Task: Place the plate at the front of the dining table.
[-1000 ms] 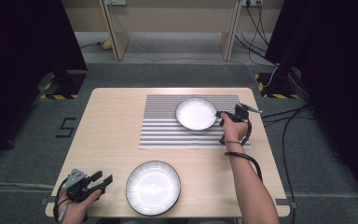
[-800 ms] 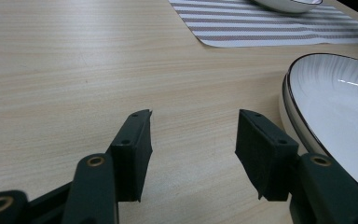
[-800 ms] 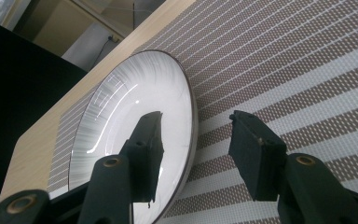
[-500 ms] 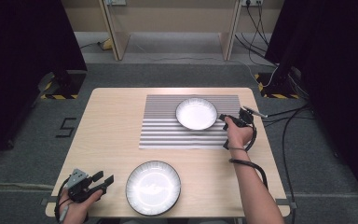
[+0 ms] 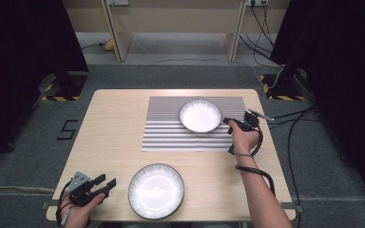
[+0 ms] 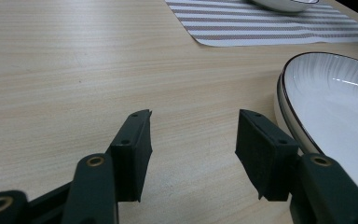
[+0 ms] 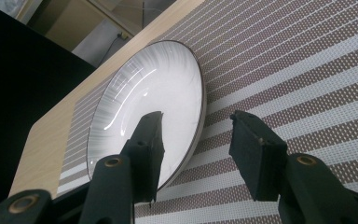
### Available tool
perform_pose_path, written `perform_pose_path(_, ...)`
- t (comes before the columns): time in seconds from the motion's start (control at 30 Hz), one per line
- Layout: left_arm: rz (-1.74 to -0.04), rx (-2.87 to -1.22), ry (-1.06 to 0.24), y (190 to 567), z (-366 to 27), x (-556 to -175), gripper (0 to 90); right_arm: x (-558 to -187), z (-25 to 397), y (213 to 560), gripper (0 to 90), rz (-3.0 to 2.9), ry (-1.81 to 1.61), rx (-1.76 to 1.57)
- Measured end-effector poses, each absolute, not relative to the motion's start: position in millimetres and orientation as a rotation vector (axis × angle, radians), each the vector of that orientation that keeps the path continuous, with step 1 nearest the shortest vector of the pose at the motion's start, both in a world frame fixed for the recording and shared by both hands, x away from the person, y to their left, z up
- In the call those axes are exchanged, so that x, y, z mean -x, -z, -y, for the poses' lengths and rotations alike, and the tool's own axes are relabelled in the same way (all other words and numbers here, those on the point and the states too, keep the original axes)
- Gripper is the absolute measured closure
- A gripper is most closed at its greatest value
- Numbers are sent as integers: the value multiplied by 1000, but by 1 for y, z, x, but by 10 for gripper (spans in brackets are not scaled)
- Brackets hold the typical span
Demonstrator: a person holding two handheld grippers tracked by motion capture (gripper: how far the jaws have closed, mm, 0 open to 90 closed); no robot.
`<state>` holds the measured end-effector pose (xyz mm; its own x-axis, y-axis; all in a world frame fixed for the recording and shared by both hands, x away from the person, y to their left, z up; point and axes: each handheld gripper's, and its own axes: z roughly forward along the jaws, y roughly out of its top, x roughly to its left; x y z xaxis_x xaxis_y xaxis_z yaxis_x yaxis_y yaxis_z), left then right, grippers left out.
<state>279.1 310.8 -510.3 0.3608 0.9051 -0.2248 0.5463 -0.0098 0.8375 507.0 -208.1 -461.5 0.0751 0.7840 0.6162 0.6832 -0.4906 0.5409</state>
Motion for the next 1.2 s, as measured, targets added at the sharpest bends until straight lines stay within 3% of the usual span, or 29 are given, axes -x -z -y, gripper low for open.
perform_pose_path(1.2, -1322, -1676, -491, 510, -313, -279, 448, -465, 211, 466, 523, -1693, -1385, -2142)
